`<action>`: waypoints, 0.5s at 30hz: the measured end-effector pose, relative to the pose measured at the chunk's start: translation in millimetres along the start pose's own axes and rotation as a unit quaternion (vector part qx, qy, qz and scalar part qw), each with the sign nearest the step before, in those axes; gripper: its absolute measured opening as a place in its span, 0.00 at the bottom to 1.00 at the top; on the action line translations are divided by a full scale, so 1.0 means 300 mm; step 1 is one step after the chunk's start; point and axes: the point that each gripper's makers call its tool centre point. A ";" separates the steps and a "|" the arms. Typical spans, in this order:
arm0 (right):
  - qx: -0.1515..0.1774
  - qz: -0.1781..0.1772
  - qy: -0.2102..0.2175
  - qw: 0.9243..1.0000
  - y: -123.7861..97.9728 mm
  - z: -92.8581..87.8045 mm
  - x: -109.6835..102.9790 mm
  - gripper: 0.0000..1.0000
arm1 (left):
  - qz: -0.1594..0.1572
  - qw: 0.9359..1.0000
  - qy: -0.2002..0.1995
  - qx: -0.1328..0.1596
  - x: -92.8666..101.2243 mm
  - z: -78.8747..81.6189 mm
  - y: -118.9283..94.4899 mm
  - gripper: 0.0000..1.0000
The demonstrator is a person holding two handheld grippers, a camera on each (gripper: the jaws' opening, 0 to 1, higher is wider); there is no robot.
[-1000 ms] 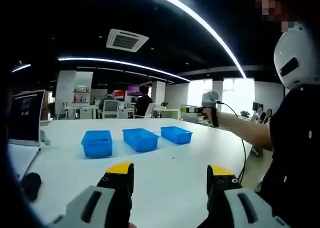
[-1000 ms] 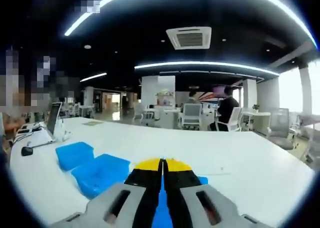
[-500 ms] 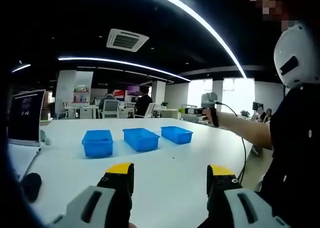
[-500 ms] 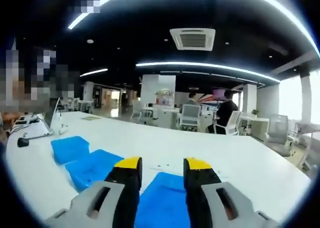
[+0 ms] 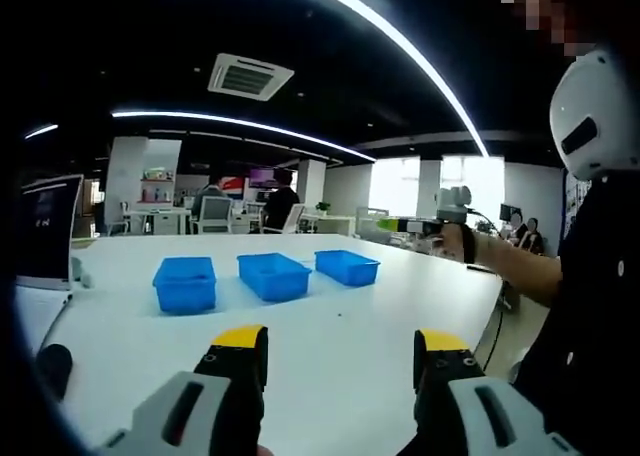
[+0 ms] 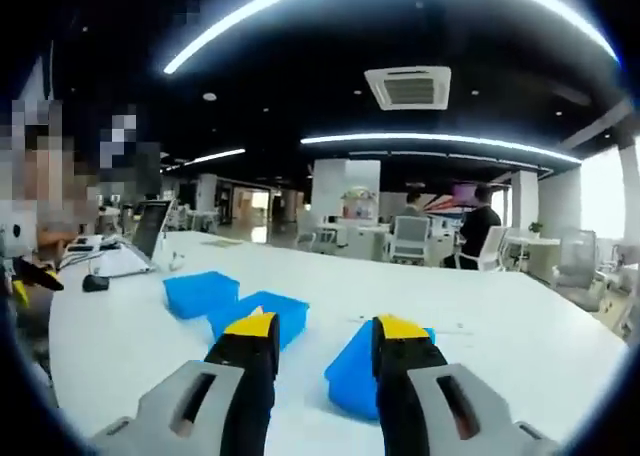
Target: Pick up the resistors one by one and place each resistor into its matching bin, sorting the parts by color and model until every resistor is separated into the correct bin for its type
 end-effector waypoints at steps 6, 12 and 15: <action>0.000 -0.003 0.027 1.000 -0.180 -0.088 -0.008 0.38 | -0.012 1.000 0.006 -0.005 0.015 0.004 0.026 0.60; -0.030 -0.023 0.013 0.999 -0.342 -0.184 -0.047 0.38 | -0.014 1.000 0.006 -0.004 0.017 0.010 0.039 0.60; -0.051 -0.033 -0.015 0.998 -0.358 -0.209 -0.058 0.38 | -0.016 1.000 0.006 -0.005 0.020 0.007 0.050 0.60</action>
Point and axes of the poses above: the point that each gripper's makers call its tool centre point, and the gripper's own axes: y roughly forward along the fingers, x roughly to its right, z roughly out of its top, and after that the axes turned 11 degrees about -x, right-handed
